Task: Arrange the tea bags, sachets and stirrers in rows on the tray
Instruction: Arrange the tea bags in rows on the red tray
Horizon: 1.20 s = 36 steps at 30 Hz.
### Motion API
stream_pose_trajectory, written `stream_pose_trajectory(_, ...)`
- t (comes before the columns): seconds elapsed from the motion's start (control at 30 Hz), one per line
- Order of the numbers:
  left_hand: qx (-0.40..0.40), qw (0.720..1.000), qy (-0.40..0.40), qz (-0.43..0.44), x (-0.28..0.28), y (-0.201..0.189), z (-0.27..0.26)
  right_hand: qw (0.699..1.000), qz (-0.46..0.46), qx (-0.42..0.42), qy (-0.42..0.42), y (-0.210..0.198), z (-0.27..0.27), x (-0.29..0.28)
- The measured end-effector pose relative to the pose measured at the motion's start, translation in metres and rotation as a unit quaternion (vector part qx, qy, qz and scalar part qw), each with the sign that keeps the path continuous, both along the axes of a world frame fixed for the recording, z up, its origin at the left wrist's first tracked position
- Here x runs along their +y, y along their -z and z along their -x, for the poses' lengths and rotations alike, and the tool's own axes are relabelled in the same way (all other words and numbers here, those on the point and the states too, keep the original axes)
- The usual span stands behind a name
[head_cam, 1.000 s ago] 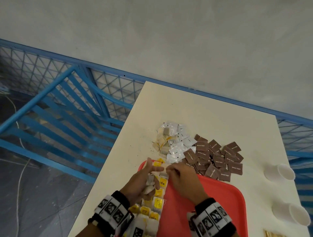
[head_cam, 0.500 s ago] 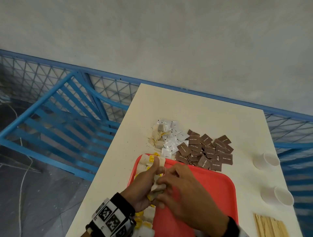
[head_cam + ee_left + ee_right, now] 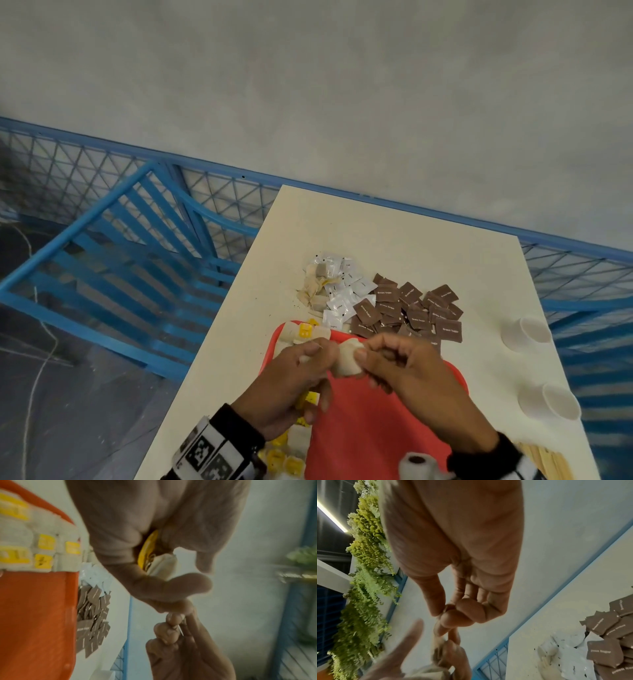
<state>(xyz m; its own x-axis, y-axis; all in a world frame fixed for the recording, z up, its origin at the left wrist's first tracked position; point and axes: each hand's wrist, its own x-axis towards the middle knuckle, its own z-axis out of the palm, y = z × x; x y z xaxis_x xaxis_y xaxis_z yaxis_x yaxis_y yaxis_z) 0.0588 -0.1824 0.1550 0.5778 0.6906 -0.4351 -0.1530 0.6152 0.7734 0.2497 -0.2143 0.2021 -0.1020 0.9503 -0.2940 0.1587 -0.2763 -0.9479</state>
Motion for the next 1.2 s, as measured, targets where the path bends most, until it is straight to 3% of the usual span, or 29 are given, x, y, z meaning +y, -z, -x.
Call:
stream_pose_trajectory(0.1, 0.012, 1.000, 0.006, -0.027, -0.003, 0.000, 0.001, 1.000, -0.019, -0.011, -0.003, -0.001, -0.002, 0.000)
stream_pose_trajectory(0.17, -0.019, 1.000, 0.010, 0.001, -0.004, 0.002, 0.004, 0.991, -0.112, -0.068, -0.041, -0.002, -0.006, -0.002)
stream_pose_trajectory(0.23, -0.060, 0.997, 0.028, 0.029, -0.005, 0.004, 0.010, 0.939, -0.247, -0.209, -0.121, -0.001, -0.007, -0.002)
stream_pose_trajectory(0.3, -0.099, 0.992, 0.057, 0.058, -0.007, 0.009, 0.016, 0.878, -0.331, -0.292, -0.184, 0.002, -0.006, 0.000)
stream_pose_trajectory(0.37, -0.116, 0.986, 0.088, 0.078, -0.010, 0.014, 0.023, 0.873, -0.347, -0.279, -0.199, 0.004, -0.002, 0.003)
stream_pose_trajectory(0.47, -0.088, 0.989, 0.103, 0.064, -0.018, 0.019, 0.032, 0.885, -0.339, -0.236, -0.215, 0.009, 0.006, 0.002)
stream_pose_trajectory(0.57, 0.061, 0.998, 0.029, 0.010, -0.023, 0.032, 0.040, 0.888, -0.290, -0.277, -0.225, 0.022, 0.013, 0.001)
stream_pose_trajectory(0.63, 0.114, 0.992, -0.011, -0.060, -0.026, 0.045, 0.048, 0.887, -0.249, -0.305, -0.242, 0.033, 0.018, 0.002)
stream_pose_trajectory(0.77, 0.139, 0.979, 0.032, -0.143, -0.030, 0.055, 0.054, 0.902, -0.181, -0.283, -0.270, 0.047, 0.032, 0.009)
stream_pose_trajectory(0.87, 0.164, 0.975, -0.004, -0.152, -0.025, 0.065, 0.057, 0.929, -0.126, -0.253, -0.238, 0.054, 0.039, 0.022)
stream_pose_trajectory(0.97, 0.180, 0.972, -0.021, -0.151, -0.013, 0.072, 0.063, 0.934, -0.108, -0.251, -0.232, 0.062, 0.050, 0.038)
stream_pose_trajectory(1.2, 0.355, 0.916, -0.075, -0.172, 0.001, 0.114, 0.090, 0.916, -0.069, -0.348, -0.186, 0.117, 0.068, 0.103)
